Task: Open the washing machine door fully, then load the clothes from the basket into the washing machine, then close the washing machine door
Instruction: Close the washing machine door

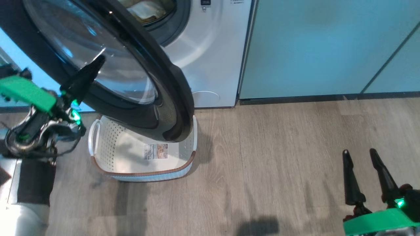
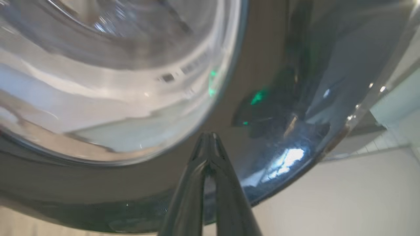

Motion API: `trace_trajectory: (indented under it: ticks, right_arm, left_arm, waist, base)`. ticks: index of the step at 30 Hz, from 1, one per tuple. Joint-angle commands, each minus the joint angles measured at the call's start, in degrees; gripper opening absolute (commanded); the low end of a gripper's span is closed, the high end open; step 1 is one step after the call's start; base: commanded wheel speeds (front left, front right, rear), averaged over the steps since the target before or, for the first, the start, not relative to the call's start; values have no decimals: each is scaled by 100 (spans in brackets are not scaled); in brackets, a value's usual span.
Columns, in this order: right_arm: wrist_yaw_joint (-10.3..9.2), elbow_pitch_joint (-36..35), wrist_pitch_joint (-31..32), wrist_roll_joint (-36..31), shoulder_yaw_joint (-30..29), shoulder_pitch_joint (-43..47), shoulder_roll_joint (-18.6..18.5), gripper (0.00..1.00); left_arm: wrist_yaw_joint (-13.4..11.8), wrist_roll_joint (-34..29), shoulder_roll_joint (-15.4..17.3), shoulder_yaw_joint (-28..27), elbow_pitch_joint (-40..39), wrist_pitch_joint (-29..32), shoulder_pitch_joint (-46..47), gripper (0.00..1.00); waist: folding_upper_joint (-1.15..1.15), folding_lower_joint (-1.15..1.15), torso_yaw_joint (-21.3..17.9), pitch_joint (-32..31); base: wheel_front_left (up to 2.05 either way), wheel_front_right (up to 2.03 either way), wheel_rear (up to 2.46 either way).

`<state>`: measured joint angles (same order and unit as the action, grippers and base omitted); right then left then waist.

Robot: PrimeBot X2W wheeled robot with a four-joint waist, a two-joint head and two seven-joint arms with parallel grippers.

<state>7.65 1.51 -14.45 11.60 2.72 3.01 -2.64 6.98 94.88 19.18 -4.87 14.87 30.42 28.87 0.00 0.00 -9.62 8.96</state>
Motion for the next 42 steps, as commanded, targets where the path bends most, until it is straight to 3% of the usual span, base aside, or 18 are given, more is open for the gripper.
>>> trace_trajectory:
  ticks: [1, 4, 5, 6, 7, 12, 16, 19, 22, 28, 33, 42]
  right_arm:
    - [-16, -183, -54, -2, 70, -187, -24, 100]
    - [-16, -206, -54, -8, 38, -174, -24, 100]
    - [-16, -214, -54, -9, 29, -172, -24, 100]
    - [-16, -219, -54, -9, 20, -172, -24, 100]
    - [-16, -227, -54, -10, 7, -172, -24, 100]
    - [-16, -260, -54, -15, -62, -174, -24, 100]
    - [-16, -274, -54, -26, -109, -154, -24, 100]
    - [-16, -272, -54, -47, -122, -133, -24, 100]
    - [-16, -267, -54, -66, -121, -120, -24, 100]
    - [-16, -269, -54, -111, -96, -70, -24, 100]
    - [-16, -275, -54, -169, -81, 52, -24, 100]
    - [-16, -235, -54, -289, -47, 242, -24, 100]
  left_arm:
    - [50, -187, 224, -302, -228, -181, 68, 0]
    - [50, -629, 201, -423, -243, -762, -72, 0]
    - [50, -695, 162, -447, -271, -895, -108, 8]
    - [50, -815, 147, -490, -288, -1084, -153, 61]
    - [50, -968, 148, -495, -326, -1255, -195, 100]
    - [50, -1781, 81, -531, -615, -2288, -472, 100]
    - [28, -2784, 112, -421, -825, -3137, -769, 100]
    - [-229, -3943, 284, -193, -1022, -3757, -1019, 100]
    - [-640, -5090, 437, 133, -1280, -4168, -1314, 100]
    - [-1389, -6480, 431, 571, -1838, -4400, -2050, 100]
    - [-1843, -7099, 355, 837, -2172, -4417, -2707, 100]
    - [-2208, -7551, 273, 1174, -2488, -4272, -3293, 100]
  waist:
    - [0, 0, 38, -12]
    - [0, 0, 90, -16]
    - [0, 0, 104, -16]
    - [0, 0, 117, -16]
    - [0, 0, 134, -13]
    - [0, 0, 191, -13]
    - [0, 0, 235, -40]
    - [0, 0, 265, -74]
    - [0, 0, 285, -114]
    - [0, 0, 296, -197]
    - [0, 0, 310, -291]
    - [0, 0, 348, -444]
  base:
    - [0, 0, 0]
    - [0, 0, 0]
    - [0, 0, 0]
    - [0, 0, 0]
    - [0, 0, 0]
    - [0, 0, 0]
    - [0, 0, 0]
    - [0, 0, 0]
    - [0, 0, 0]
    - [0, 0, 0]
    - [0, 0, 0]
    - [0, 0, 0]
